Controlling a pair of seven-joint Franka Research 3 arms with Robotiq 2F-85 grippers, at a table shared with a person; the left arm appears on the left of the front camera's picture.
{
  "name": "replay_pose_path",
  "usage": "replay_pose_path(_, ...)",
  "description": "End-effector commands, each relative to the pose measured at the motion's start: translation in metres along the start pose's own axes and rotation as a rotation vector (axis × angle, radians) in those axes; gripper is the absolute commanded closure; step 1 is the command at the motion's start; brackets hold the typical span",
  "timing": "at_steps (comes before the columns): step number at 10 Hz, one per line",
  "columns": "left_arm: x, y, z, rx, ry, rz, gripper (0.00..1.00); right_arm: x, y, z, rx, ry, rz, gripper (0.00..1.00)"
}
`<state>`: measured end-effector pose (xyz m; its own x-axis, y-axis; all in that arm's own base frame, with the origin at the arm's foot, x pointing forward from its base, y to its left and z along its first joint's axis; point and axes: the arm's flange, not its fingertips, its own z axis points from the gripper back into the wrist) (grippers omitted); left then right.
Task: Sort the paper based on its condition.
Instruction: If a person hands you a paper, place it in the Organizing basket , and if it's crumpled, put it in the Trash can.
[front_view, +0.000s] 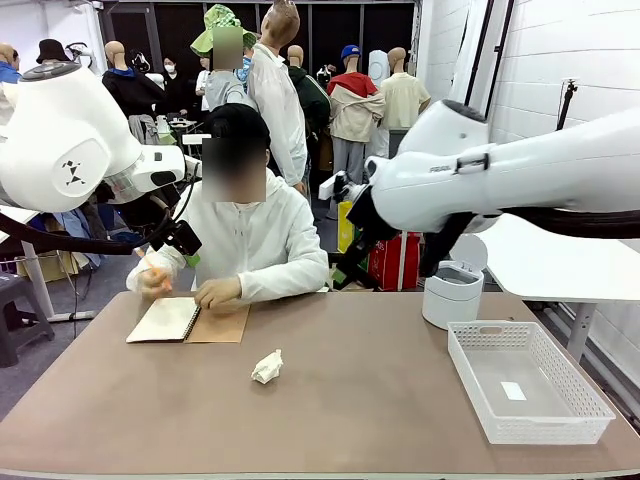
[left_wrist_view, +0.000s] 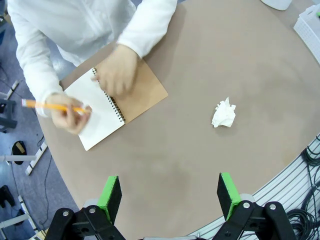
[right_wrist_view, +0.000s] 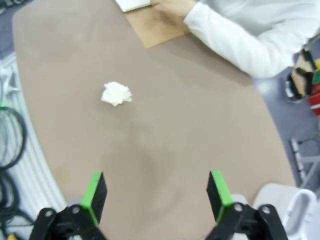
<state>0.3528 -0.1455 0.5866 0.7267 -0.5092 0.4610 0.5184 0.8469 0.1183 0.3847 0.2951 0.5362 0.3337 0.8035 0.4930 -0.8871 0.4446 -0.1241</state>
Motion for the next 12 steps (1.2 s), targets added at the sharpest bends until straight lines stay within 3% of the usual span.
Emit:
replay_pose_path(1, 0.0, 0.001, 0.0, 0.0, -0.006, 0.003, 0.0, 0.008, -0.002, -0.013, 0.01, 0.056, 0.065, 0.0)
replay_pose_path(10, 0.0, 0.001, 0.0, 0.0, -0.006, 0.003, 0.0, 0.006, 0.008, -0.022, 0.019, 0.049, 0.042, 0.0)
replay_pose_path(12, 0.0, 0.001, 0.0, 0.0, -0.006, 0.003, 0.0, 0.035, 0.007, -0.051, 0.062, 0.103, 0.104, 0.0)
